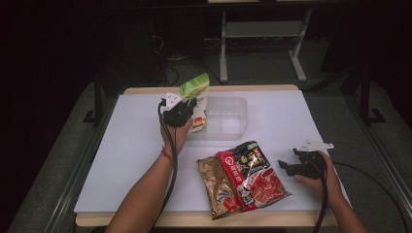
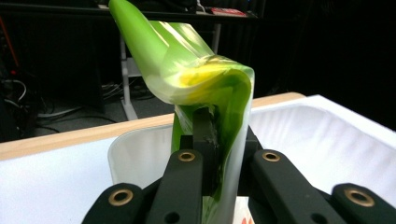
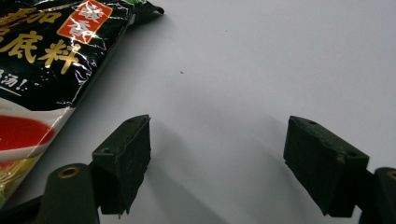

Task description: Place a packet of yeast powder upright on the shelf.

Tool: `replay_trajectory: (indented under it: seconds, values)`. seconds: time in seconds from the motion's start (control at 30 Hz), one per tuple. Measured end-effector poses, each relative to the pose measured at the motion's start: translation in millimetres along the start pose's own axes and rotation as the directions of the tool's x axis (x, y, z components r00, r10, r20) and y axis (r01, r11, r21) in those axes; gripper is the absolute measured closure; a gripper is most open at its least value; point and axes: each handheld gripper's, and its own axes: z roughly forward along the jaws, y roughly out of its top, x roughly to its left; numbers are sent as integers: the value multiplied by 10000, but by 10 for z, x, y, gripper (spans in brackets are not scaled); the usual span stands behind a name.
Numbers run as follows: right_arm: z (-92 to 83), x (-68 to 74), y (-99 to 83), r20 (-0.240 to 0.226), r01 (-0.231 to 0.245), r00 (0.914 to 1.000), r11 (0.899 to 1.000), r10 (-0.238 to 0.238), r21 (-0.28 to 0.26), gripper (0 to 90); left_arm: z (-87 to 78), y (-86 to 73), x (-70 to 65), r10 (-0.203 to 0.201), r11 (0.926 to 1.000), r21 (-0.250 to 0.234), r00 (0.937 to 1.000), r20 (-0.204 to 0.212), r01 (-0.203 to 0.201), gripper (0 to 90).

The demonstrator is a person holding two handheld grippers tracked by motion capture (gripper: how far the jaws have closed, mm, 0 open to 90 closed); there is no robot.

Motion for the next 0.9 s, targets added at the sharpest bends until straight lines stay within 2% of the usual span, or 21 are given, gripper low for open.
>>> replay_trajectory:
  seconds: [0.03,0.1,0.13,0.17,0.33,0.43,0.53,0.57,0.77,0.87,0.9]
  values:
    - [-1,0,-1,-5,0,10000,10000,0,-11,222,9,0,-3,109,9998,179,9997,213,-113,833]
    - [-1,-1,-1,-9,-3,10000,10000,2,-7,222,12,-1,-3,251,9991,337,9993,264,-260,830]
    - [-1,0,-1,-8,13,10000,10000,-13,-9,222,-1,-17,-2,602,9966,543,9973,411,-624,830]
    - [0,2,-1,2,21,10000,10000,-21,-11,222,-14,-26,8,678,9958,592,9967,436,-703,835]
    - [0,4,0,24,27,10000,10000,-27,17,222,-47,-80,83,810,9911,988,9934,807,-888,875]
    - [3,7,1,36,27,10000,10000,-27,36,223,-75,-101,133,1079,9843,1277,9879,1114,-1220,878]
    - [4,8,1,37,23,10000,10000,-23,53,223,-89,-111,144,1219,9810,1366,9854,1193,-1379,878]
    - [5,8,1,41,26,10000,10000,-26,53,224,-100,-120,150,1323,9767,1511,9819,1352,-1524,878]
    - [9,11,2,36,28,10000,9999,-28,96,224,-115,-124,141,1549,9702,1639,9770,1465,-1784,875]
    - [10,13,3,28,37,10000,9999,-37,101,224,-122,-113,143,1741,9637,1755,9718,1591,-2014,870]
    - [10,13,2,23,49,10000,9999,-50,110,224,-123,-115,146,1678,9647,1766,9729,1589,-1952,863]
